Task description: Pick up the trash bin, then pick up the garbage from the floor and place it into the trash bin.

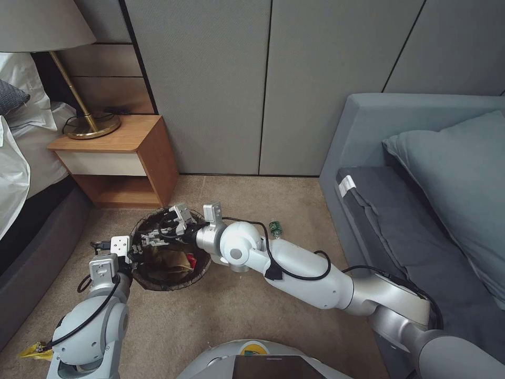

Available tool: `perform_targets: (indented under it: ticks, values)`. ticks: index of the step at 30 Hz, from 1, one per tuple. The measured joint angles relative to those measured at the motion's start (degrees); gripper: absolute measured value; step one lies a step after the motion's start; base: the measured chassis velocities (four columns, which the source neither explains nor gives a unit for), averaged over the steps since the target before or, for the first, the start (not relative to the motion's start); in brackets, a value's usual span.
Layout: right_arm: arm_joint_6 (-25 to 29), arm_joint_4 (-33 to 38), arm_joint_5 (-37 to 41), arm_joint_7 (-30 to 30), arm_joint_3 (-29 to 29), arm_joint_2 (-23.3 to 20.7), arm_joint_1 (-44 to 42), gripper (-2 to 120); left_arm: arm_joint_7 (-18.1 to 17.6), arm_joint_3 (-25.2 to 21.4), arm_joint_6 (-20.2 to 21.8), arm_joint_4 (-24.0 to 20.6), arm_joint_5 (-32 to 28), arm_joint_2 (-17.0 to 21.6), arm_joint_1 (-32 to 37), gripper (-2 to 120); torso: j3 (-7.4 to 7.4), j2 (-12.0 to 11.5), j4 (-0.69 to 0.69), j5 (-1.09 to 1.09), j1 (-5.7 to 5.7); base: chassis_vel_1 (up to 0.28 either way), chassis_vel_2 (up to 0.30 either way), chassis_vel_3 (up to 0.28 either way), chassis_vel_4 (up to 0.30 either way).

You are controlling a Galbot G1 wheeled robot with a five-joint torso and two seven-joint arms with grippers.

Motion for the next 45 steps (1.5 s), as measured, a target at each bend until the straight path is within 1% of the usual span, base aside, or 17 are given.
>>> perform_targets:
  ticks: [11, 18, 21, 23, 25, 26, 29, 30, 33, 34, 35, 37, 38, 40, 42, 43, 45]
  values:
    - [0.4, -0.2, -1.8, -1.1, 1.0, -0.8, 0.1, 100, 0.0, 0.0, 0.0, 0.0, 0.0, 0.0, 0.0, 4, 0.0, 0.0, 0.0, 0.0, 0.0, 0.0, 0.0, 0.0, 0.0]
    - [-0.7, 5.6, -2.1, 1.0, 7.0, -4.1, -0.3, 100, 0.1, -0.2, 0.0, -0.3, 0.0, 0.1, 0.1, 4, 0.0, 0.0, 0.01, 0.01, 0.0, 0.0, 0.0, 0.0, 0.0]
    - [-3.0, 12.2, -4.2, 2.4, 16.9, -11.6, -3.5, 100, 0.2, -0.4, 0.0, -0.7, -0.2, 0.2, 0.4, 4, 0.0, 0.0, 0.01, 0.02, 0.0, 0.0, 0.0, 0.0, 0.0]
    - [-3.0, 13.6, -5.1, 2.7, 19.2, -13.3, -4.6, 100, 0.2, -0.5, 0.0, -0.8, -0.3, 0.2, 0.4, 4, 0.0, 0.0, -0.01, 0.01, 0.0, 0.0, 0.0, 0.0, 0.0]
    - [-2.0, 18.1, -8.3, 2.6, 27.3, -17.9, -10.2, 100, 0.2, -0.5, 0.0, -1.0, -0.5, 0.3, 0.5, 4, 0.0, 0.0, -0.02, 0.04, 0.0, 0.0, 0.0, 0.0, 0.0]
    - [-2.0, 18.1, -8.3, 2.6, 27.3, -17.9, -10.2, 100, 0.2, -0.5, 0.0, -1.0, -0.5, 0.3, 0.5, 4, 0.0, 0.0, -0.02, 0.04, 0.0, 0.0, 0.0, 0.0, 0.0]
    - [-0.6, 21.6, -14.4, 1.7, 37.3, -20.9, -19.1, 100, 0.2, -0.3, 0.0, -1.0, -0.4, 0.4, 0.4, 4, -0.01, 0.0, -0.02, 0.02, 0.0, 0.0, 0.0, 0.0, 0.0]
    - [-0.6, 21.6, -14.4, 1.7, 37.3, -20.9, -19.1, 100, 0.2, -0.3, 0.0, -1.0, -0.4, 0.4, 0.4, 4, -0.01, 0.0, -0.02, 0.02, 0.0, 0.0, 0.0, 0.0, 0.0]
    - [1.6, 24.3, -21.2, 2.1, 48.9, -20.2, -30.7, 100, 0.2, 0.2, 0.0, -0.9, -0.1, 0.3, 0.2, 4, -0.01, 0.0, -0.03, 0.03, 0.0, 0.0, 0.0, 0.0, 0.0]
    - [3.5, 24.6, -26.0, 1.4, 53.0, -19.5, -34.7, 100, 0.2, 0.3, 0.0, -1.0, -0.1, 0.3, 0.3, 4, -0.01, 0.0, -0.01, 0.02, 0.0, 0.0, 0.0, 0.0, 0.0]
    - [3.5, 24.6, -26.0, 1.4, 53.0, -19.5, -34.7, 100, 0.2, 0.3, 0.0, -1.0, -0.1, 0.3, 0.3, 4, -0.01, 0.0, -0.01, 0.02, 0.0, 0.0, 0.0, 0.0, 0.0]
    - [7.0, 24.5, -33.4, -0.5, 57.9, -18.2, -40.2, 100, 0.2, 0.3, 0.0, -1.1, -0.1, 0.4, 0.4, 4, -0.01, 0.0, -0.01, 0.03, 0.0, 0.0, 0.0, 0.0, 0.0]
    - [7.0, 24.5, -33.4, -0.5, 57.9, -18.2, -40.2, 100, 0.2, 0.3, 0.0, -1.1, -0.1, 0.4, 0.4, 4, -0.01, 0.0, -0.01, 0.03, 0.0, 0.0, 0.0, 0.0, 0.0]
    - [12.8, 23.3, -42.7, -3.9, 63.5, -14.8, -48.6, 100, 0.2, 0.1, 0.0, -1.2, 0.0, 0.4, 0.5, 4, 0.0, 0.0, 0.0, 0.01, 0.0, 0.0, 0.0, 0.0, 0.0]
    - [16.3, 22.7, -47.5, -5.0, 65.6, -10.8, -53.2, 100, 0.2, 0.1, 0.0, -1.3, 0.0, 0.4, 0.7, 4, 0.0, 0.0, -0.02, 0.02, 0.0, 0.0, 0.0, 0.0, 0.0]
    - [16.3, 22.7, -47.5, -5.0, 65.6, -10.8, -53.2, 100, 0.2, 0.1, 0.0, -1.3, 0.0, 0.4, 0.7, 4, 0.0, 0.0, -0.02, 0.02, 0.0, 0.0, 0.0, 0.0, 0.0]
    - [19.8, 21.8, -53.3, -5.5, 67.0, -6.3, -56.0, 100, 0.2, 0.2, 0.0, -1.3, -0.1, 0.3, 0.8, 4, -0.01, 0.0, -0.01, 0.01, 0.0, 0.0, 0.0, 0.0, 0.0]
